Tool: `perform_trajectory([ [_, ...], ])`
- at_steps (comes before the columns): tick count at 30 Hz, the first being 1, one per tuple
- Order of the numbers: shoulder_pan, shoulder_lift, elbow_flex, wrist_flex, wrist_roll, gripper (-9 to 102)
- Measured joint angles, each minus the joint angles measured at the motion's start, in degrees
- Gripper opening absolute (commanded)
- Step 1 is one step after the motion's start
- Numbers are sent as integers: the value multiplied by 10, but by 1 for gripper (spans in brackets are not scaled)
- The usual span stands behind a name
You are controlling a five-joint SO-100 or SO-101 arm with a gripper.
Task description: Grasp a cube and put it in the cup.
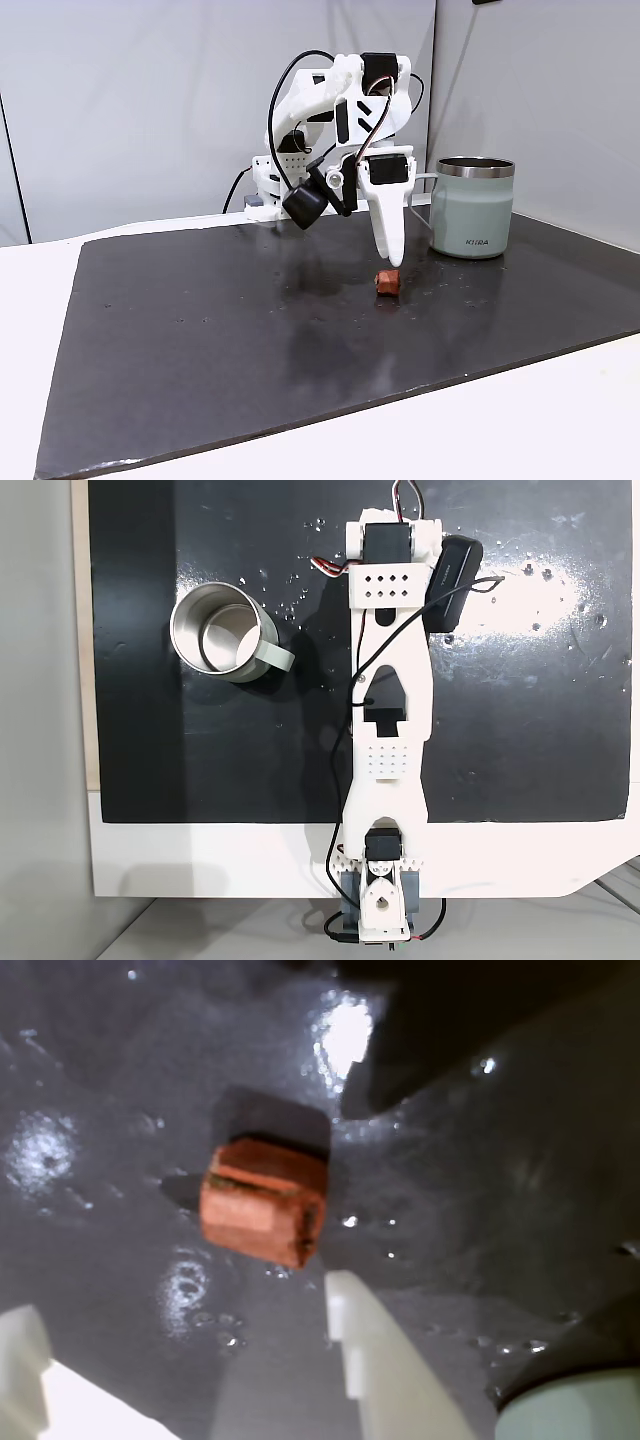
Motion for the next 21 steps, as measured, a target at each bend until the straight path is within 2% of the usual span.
perform_trajectory([
  [21,-12,-92,-61,6,-6,29],
])
